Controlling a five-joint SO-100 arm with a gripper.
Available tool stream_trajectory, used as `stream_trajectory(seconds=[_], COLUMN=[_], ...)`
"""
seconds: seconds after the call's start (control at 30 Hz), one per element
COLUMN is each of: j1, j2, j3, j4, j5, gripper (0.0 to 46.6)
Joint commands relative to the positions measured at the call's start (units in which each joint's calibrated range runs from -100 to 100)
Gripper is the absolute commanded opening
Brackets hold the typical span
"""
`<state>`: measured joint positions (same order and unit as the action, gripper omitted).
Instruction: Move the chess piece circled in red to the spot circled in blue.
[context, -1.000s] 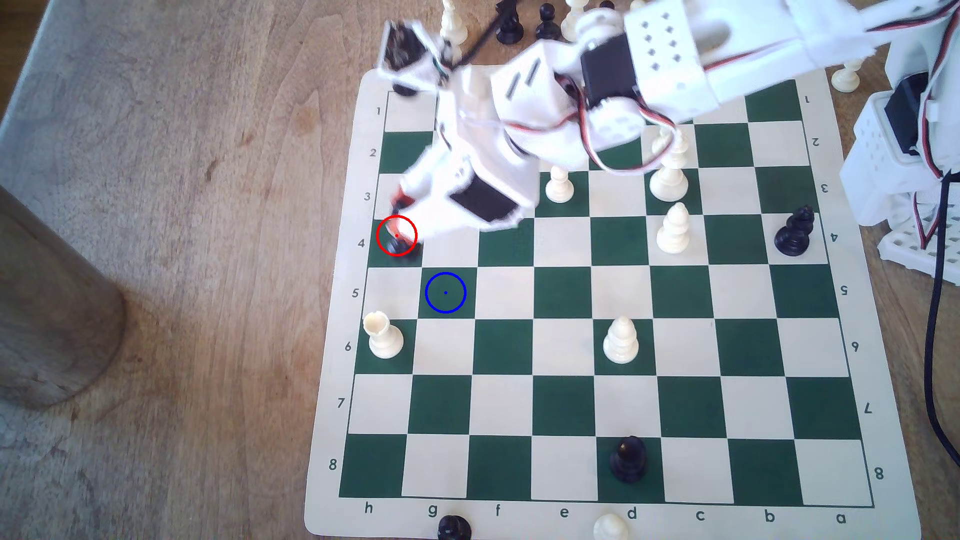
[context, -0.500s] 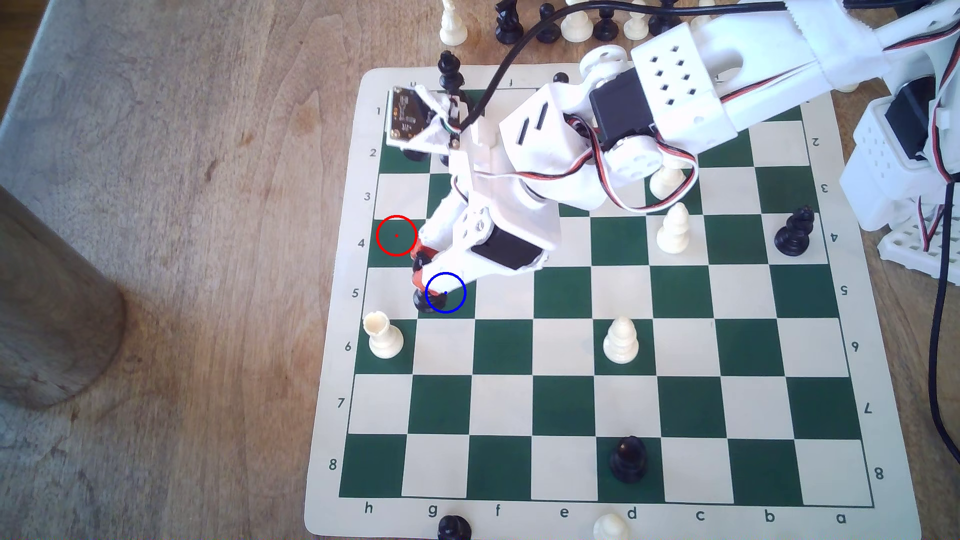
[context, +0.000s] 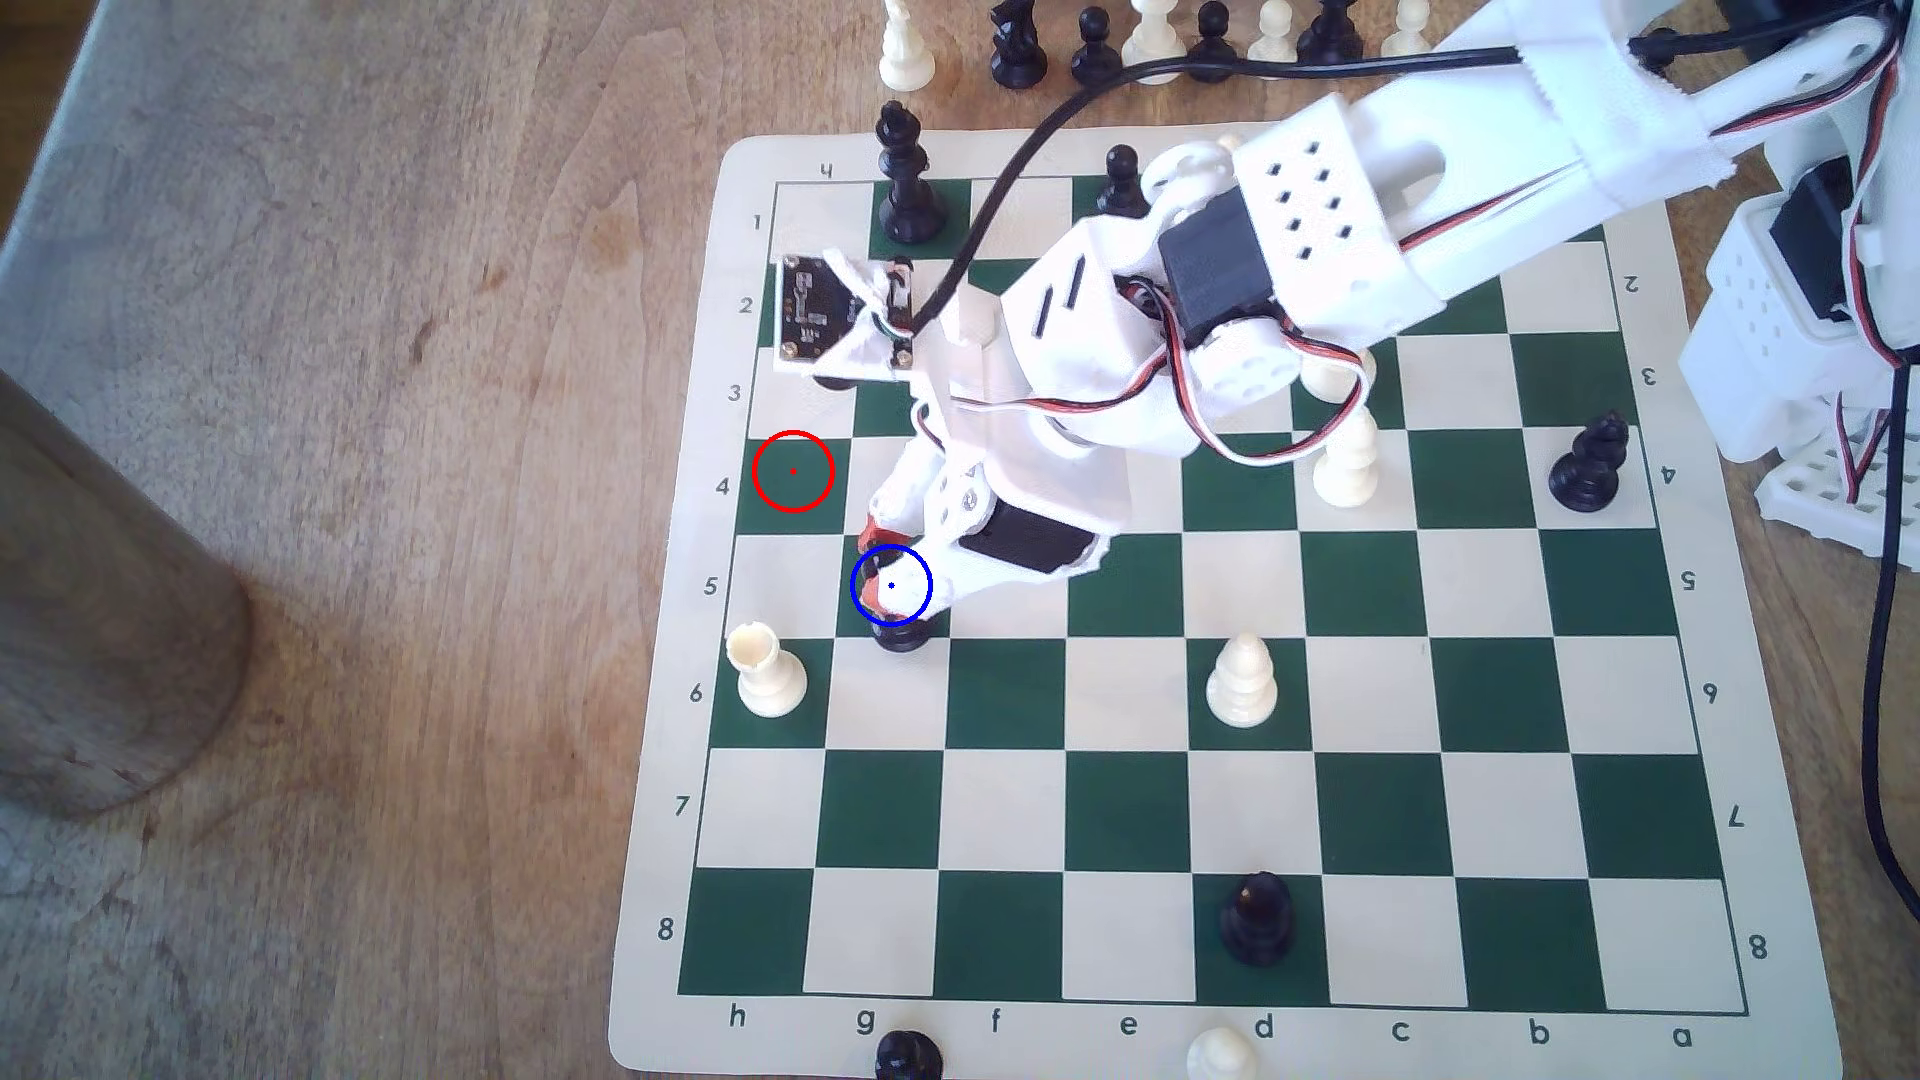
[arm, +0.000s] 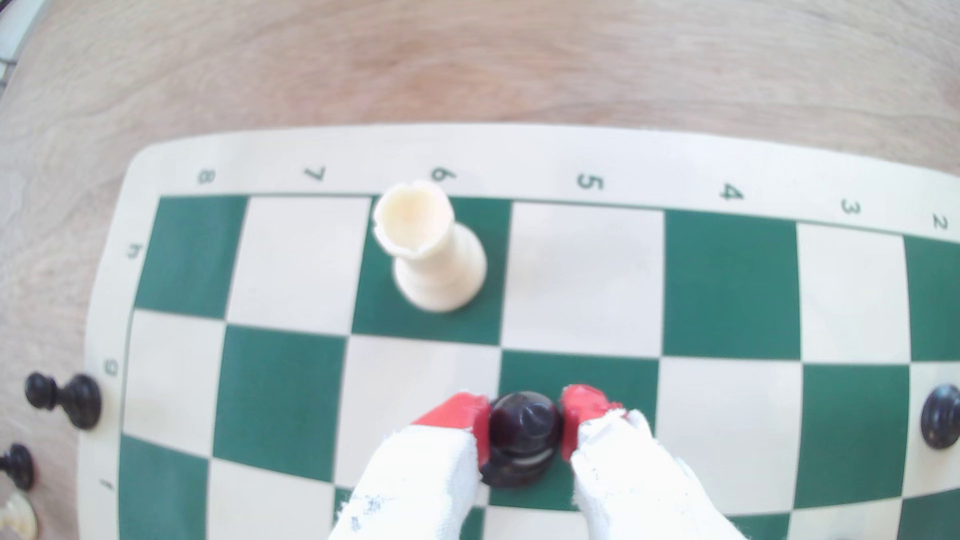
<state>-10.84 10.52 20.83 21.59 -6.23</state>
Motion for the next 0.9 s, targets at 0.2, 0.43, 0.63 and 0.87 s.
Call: stream_trajectory(seconds=[0.2, 0.43, 0.63, 0.87], j1=[1.96, 2.59, 2.51, 2.28], j2=[-1.69, -1.43, -1.26, -1.94], j3=[-2.34, -2.43, -3.61, -3.7], j4=[0.36, 0.03, 0.93, 1.99], j5=[1.07, 1.22, 1.17, 1.03], gripper=[0.5, 0.7, 13.1, 23.9])
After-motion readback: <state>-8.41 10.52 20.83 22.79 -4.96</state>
